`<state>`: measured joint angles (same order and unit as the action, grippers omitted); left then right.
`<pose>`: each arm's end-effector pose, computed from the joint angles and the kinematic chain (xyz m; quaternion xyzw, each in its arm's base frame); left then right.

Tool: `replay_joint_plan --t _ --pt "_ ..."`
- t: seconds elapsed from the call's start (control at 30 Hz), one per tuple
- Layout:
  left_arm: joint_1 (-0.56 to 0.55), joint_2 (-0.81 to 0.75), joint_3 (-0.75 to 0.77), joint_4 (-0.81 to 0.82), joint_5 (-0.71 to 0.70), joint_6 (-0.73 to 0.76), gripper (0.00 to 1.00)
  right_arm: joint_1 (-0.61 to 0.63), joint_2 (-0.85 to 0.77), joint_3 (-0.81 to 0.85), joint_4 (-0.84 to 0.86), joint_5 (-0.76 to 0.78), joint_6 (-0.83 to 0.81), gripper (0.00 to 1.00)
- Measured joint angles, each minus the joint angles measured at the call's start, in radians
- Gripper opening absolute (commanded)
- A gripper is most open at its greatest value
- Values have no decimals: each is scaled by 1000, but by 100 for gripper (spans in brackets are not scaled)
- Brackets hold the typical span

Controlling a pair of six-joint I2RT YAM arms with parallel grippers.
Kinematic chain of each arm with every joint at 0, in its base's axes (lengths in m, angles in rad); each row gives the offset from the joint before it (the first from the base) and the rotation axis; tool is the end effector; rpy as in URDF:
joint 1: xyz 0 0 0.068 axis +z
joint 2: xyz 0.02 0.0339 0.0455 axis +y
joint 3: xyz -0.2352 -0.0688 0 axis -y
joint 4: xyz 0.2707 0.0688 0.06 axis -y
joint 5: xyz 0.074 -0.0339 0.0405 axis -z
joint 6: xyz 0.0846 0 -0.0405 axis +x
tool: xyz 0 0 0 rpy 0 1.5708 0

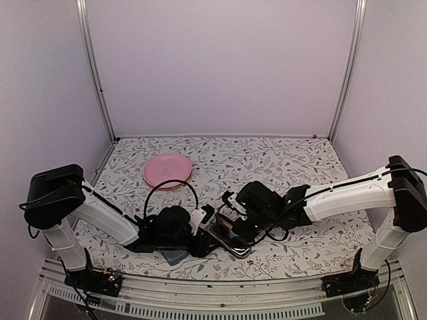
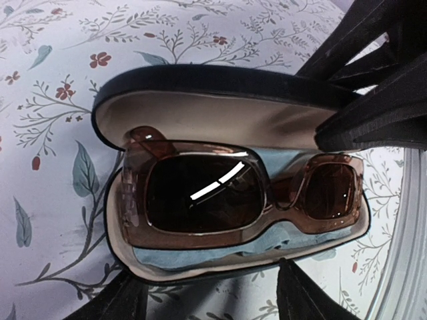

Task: Organize the sunglasses
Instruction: Close the case with sunglasses at the center of the board.

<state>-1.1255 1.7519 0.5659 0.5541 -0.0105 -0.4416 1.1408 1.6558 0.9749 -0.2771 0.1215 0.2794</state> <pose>0.1505 -0.3133 0.0228 0.2968 0.8410 -0.3160 0.3238 0.1673 0.3402 0.0948 -0.3807 0.8724 0.1524 0.2660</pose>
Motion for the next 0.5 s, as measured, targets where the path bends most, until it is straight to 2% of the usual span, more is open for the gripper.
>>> replay_joint_plan --t 0.5 --pt "0 0 0 0 0 0 66 6 0 -2 16 -19 21 30"
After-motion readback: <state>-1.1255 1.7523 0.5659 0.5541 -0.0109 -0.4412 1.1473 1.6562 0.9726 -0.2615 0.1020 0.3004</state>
